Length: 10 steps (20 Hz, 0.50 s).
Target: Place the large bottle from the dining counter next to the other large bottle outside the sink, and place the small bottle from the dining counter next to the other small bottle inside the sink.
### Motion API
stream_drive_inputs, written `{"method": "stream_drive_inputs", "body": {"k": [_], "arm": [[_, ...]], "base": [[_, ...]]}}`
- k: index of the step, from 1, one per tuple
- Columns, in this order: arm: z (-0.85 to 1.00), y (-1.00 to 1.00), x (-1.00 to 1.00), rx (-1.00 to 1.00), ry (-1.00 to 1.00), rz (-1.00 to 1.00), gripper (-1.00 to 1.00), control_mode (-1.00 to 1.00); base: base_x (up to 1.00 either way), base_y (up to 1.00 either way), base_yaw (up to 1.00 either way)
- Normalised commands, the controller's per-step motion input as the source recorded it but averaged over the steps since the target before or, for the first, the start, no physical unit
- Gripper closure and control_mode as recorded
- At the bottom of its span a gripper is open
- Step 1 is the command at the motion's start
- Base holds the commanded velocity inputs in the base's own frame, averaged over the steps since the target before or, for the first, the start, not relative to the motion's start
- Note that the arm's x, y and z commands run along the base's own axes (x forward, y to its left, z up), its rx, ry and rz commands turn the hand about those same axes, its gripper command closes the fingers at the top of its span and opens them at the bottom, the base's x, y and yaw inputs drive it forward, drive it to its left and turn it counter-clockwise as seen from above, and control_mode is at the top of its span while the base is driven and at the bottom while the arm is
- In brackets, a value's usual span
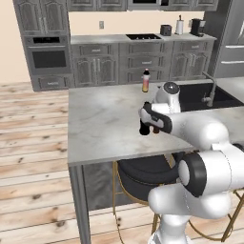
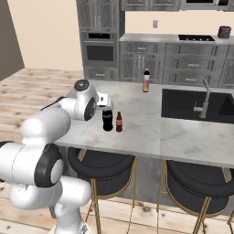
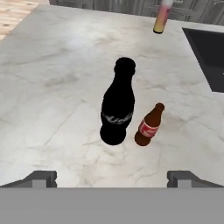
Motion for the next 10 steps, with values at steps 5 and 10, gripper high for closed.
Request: {"method": "stream_drive_inputs", "body": {"k": [5, 10], "arm": [[-0.12, -0.02, 0.26, 0.00, 0.00, 0.00, -1.00, -1.00], [-0.15, 0.00, 0.25, 0.00, 0.00, 0.00, -1.00, -1.00]], "base": [[0.00, 0.00, 0.00], [0.00, 0.00, 0.00]]}}
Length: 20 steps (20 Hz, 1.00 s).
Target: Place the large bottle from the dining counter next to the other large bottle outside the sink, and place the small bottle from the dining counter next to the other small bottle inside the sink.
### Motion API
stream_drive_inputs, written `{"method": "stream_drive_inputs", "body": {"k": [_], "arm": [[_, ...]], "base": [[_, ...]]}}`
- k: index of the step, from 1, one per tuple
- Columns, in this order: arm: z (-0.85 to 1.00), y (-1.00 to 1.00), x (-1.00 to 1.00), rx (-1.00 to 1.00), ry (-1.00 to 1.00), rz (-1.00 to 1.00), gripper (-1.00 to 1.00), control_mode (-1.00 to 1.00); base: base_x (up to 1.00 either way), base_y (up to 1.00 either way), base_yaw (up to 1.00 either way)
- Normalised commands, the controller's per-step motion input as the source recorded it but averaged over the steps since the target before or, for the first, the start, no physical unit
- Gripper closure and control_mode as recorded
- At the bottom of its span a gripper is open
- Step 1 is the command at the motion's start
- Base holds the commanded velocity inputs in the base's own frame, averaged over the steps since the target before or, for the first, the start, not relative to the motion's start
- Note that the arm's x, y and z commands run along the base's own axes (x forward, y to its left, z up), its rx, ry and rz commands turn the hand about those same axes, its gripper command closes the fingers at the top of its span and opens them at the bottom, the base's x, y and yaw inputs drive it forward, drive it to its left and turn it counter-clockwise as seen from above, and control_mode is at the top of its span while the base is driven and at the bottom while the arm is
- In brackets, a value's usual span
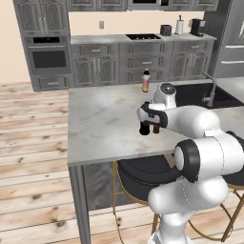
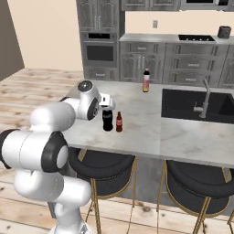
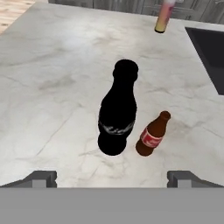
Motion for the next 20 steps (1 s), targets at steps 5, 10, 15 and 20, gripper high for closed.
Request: {"method": "stream_drive_inputs", "body": {"k": [5, 10, 15, 20], "arm": [[-0.15, 0.00, 0.25, 0.00, 0.00, 0.00, -1.00, -1.00], [-0.13, -0.03, 0.25, 0.00, 0.00, 0.00, -1.00, -1.00], [-0.12, -0.02, 0.24, 0.00, 0.00, 0.00, -1.00, -1.00], [-0.13, 0.00, 0.23, 0.00, 0.00, 0.00, -1.00, -1.00]], "base": [[0.00, 0.00, 0.00], [0.00, 0.00, 0.00], [0.00, 0.00, 0.00], [0.00, 0.00, 0.00]]}}
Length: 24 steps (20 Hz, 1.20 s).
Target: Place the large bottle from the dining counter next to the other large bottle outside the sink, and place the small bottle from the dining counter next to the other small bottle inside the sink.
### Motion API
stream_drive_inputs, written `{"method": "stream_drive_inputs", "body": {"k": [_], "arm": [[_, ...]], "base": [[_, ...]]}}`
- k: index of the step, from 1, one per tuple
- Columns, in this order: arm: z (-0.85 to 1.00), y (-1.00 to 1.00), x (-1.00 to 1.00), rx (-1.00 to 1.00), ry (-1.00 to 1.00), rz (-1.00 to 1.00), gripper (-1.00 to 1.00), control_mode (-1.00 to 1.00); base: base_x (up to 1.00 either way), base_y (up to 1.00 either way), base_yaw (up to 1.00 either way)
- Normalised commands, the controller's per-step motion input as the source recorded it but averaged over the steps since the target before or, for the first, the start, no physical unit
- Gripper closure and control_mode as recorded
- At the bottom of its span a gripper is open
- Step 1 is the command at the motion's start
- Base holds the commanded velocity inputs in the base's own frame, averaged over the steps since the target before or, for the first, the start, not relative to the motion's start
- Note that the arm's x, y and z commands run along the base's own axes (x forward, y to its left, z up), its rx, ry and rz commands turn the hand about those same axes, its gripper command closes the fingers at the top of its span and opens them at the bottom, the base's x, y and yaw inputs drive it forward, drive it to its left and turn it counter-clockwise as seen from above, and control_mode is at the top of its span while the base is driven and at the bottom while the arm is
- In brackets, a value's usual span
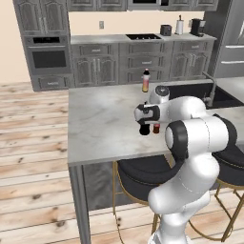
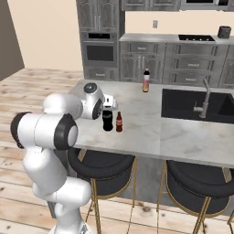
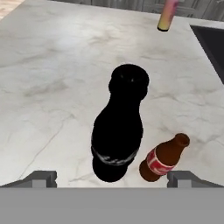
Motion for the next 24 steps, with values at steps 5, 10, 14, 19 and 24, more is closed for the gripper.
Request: {"method": "stream_drive_inputs", "body": {"k": [5, 10, 14, 19, 24], "arm": [[-0.15, 0.00, 0.23, 0.00, 0.00, 0.00, -1.00, -1.00], [-0.16, 0.00, 0.25, 0.00, 0.00, 0.00, -1.00, -1.00], [-0.13, 0.00, 0.25, 0.00, 0.00, 0.00, -1.00, -1.00], [-0.09, 0.00, 0.22, 0.00, 0.00, 0.00, -1.00, -1.00], [-0.06, 0.00, 0.19, 0.00, 0.00, 0.00, -1.00, -1.00]], "base": [[0.00, 0.00, 0.00], [0.00, 0.00, 0.00], [0.00, 0.00, 0.00], [0.00, 0.00, 0.00], [0.00, 0.00, 0.00]]}}
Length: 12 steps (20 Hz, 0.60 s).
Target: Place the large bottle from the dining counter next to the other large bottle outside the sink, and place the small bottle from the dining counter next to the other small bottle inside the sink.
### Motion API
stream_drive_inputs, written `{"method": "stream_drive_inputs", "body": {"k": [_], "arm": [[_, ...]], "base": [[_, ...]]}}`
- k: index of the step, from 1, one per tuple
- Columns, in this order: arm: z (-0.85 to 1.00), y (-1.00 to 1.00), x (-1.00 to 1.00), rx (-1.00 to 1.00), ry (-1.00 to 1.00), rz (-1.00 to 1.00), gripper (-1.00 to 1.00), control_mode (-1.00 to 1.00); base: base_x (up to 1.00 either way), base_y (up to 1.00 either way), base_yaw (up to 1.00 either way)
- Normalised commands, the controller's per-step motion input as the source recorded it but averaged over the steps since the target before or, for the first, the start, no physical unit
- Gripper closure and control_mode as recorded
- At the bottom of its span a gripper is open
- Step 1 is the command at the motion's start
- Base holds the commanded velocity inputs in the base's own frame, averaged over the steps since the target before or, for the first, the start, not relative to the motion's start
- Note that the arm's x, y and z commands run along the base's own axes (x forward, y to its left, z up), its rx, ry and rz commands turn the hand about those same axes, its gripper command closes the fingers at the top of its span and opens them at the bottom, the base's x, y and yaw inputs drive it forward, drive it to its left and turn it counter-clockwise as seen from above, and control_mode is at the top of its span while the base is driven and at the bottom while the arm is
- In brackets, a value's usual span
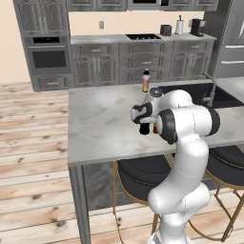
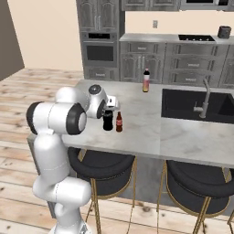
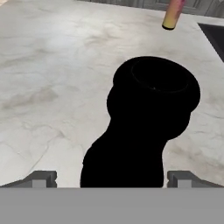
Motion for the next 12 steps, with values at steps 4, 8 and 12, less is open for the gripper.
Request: {"method": "stream_drive_inputs", "body": {"k": [4, 8, 12], "arm": [[-0.08, 0.00, 0.21, 0.00, 0.00, 0.00, -1.00, -1.00], [-0.07, 0.00, 0.29, 0.00, 0.00, 0.00, 1.00, -1.00], [-0.01, 0.00, 0.03, 0.00, -0.01, 0.00, 1.00, -1.00]], "base": [[0.00, 0.00, 0.00], [0.00, 0.00, 0.00], [0.00, 0.00, 0.00]]}}
